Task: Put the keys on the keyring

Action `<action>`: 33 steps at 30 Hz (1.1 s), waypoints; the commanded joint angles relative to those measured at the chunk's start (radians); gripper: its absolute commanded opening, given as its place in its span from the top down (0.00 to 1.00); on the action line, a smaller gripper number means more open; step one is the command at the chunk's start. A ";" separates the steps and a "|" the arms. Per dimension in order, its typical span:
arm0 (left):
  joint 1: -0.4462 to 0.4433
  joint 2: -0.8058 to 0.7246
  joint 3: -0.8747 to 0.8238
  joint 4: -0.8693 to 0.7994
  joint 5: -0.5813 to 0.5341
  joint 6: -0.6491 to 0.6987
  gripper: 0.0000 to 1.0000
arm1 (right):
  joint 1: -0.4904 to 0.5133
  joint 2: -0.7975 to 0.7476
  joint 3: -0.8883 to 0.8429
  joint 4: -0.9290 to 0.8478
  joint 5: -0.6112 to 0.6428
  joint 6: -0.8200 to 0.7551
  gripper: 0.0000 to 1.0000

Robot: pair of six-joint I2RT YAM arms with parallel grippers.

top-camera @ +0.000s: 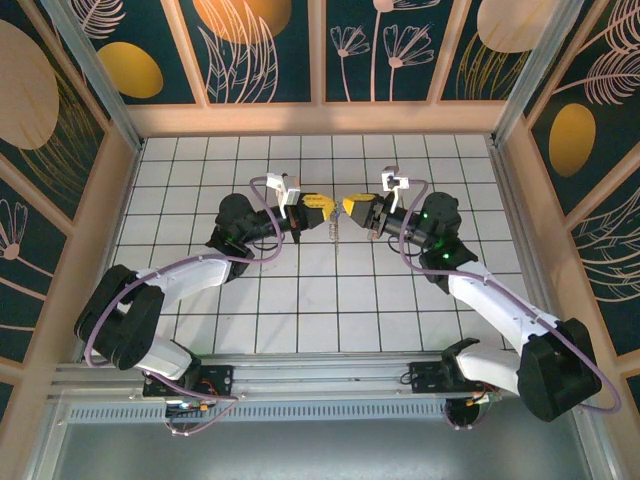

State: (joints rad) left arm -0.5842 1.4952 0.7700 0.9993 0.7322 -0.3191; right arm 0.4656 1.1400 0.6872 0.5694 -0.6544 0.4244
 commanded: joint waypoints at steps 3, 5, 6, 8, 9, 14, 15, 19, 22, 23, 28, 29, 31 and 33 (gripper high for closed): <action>0.001 -0.007 0.013 0.080 0.018 -0.012 1.00 | -0.007 0.008 -0.015 0.021 0.013 -0.005 1.00; 0.001 -0.009 0.012 0.081 0.015 -0.011 1.00 | -0.008 0.006 -0.020 0.021 0.012 -0.004 1.00; 0.001 -0.009 0.011 0.082 0.014 -0.012 1.00 | -0.007 0.006 -0.023 0.023 0.009 -0.004 1.00; 0.001 -0.009 0.013 0.086 0.010 -0.016 1.00 | -0.007 0.008 -0.028 0.026 0.000 0.000 1.00; 0.001 -0.008 0.013 0.087 0.010 -0.018 1.00 | -0.007 0.008 -0.031 0.028 -0.003 0.002 1.00; 0.001 -0.004 0.020 0.089 0.007 -0.024 1.00 | -0.005 0.006 -0.054 0.041 -0.020 0.014 1.00; 0.001 -0.004 0.020 0.088 0.007 -0.025 1.00 | -0.005 0.004 -0.058 0.045 -0.023 0.017 1.00; 0.000 0.000 0.022 0.095 0.007 -0.032 1.00 | 0.001 0.008 -0.065 0.055 -0.027 0.025 1.00; 0.000 0.004 0.024 0.095 0.006 -0.037 1.00 | 0.006 0.015 -0.063 0.063 -0.031 0.031 1.00; 0.000 0.005 0.026 0.097 0.006 -0.040 1.00 | 0.007 0.020 -0.059 0.063 -0.036 0.033 1.00; 0.000 0.011 0.038 0.095 -0.004 -0.070 1.00 | -0.013 0.011 -0.051 0.034 -0.027 0.038 0.70; 0.000 0.012 0.042 0.088 -0.007 -0.079 1.00 | -0.026 -0.003 -0.058 0.033 -0.019 0.043 0.63; 0.000 0.017 0.052 0.080 -0.013 -0.097 1.00 | -0.055 -0.030 -0.074 0.035 -0.011 0.058 0.57; 0.000 0.025 0.060 0.078 -0.019 -0.122 1.00 | -0.081 -0.054 -0.083 0.034 -0.010 0.072 0.55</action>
State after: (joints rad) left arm -0.5842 1.5066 0.7864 1.0199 0.7223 -0.3962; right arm 0.4126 1.1313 0.6201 0.5861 -0.6743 0.4732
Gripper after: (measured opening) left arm 0.050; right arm 0.442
